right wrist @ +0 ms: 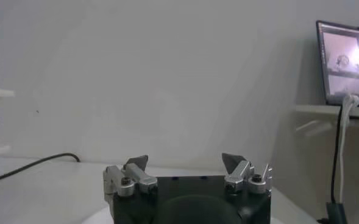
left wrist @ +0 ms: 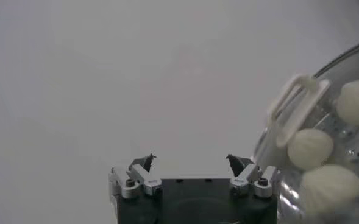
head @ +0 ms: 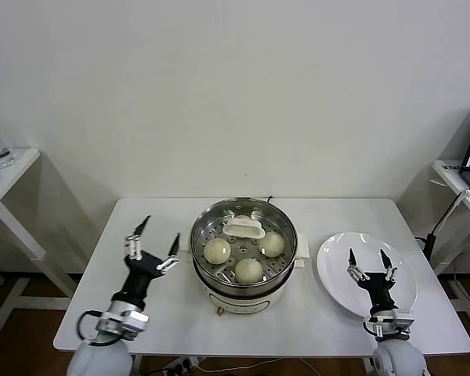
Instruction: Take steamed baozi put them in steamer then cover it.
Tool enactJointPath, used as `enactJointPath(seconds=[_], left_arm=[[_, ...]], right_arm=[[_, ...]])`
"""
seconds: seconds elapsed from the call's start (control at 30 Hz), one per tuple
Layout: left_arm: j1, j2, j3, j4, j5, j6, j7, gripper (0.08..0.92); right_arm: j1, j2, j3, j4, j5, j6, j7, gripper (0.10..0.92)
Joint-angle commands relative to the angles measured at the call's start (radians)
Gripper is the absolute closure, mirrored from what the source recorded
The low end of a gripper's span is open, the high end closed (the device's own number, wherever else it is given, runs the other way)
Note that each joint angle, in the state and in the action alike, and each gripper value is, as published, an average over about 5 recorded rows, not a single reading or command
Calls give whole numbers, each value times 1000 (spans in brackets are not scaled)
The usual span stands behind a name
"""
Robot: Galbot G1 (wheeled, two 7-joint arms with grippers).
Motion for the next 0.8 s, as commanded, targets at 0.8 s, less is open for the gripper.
enactJointPath(seconds=[0.8], left_arm=[[87,-39,-204,237,-423,-311,66,177]], right_arm=[[-172,28,48,202,58,-75,-3,203]])
